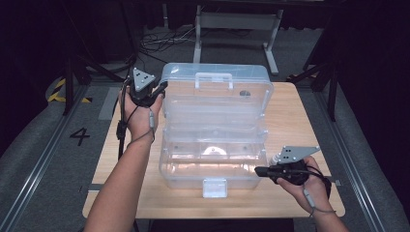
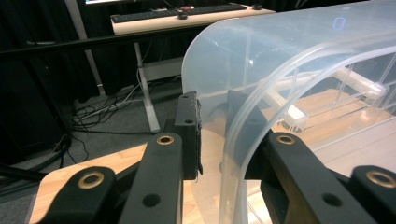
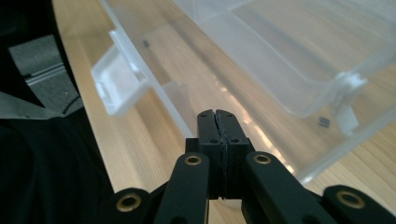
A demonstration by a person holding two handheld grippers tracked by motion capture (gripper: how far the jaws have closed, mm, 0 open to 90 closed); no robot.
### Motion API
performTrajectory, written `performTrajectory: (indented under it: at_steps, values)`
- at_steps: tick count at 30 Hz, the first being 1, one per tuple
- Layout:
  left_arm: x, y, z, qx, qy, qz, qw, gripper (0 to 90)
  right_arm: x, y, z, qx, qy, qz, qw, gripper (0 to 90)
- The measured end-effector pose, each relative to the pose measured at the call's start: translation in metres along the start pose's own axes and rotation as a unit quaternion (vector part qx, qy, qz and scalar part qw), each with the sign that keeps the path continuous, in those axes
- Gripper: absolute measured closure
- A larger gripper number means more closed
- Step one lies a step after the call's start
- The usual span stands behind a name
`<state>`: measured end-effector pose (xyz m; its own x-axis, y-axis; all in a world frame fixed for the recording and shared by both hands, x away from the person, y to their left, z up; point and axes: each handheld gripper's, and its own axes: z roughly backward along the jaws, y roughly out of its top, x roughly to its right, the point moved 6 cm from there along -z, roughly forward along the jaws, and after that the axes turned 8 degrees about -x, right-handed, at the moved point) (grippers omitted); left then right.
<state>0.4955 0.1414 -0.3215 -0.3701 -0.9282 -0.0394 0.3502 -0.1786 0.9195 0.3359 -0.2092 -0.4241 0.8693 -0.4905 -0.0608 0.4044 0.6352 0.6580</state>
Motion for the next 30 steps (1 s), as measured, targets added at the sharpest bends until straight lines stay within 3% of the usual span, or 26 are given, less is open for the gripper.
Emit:
performTrajectory:
  at_steps: [22,30]
  values:
    - [-0.005,0.004,-0.011,-0.013,0.008,-0.002,0.9999,77.2,0.001,-0.003,-0.002,-0.008,-0.007,-0.016,0.9998,90.0]
    - [-0.007,0.004,-0.016,-0.004,0.010,0.005,0.9999,78.1,0.000,-0.003,-0.002,-0.011,-0.010,-0.014,0.9998,90.0]
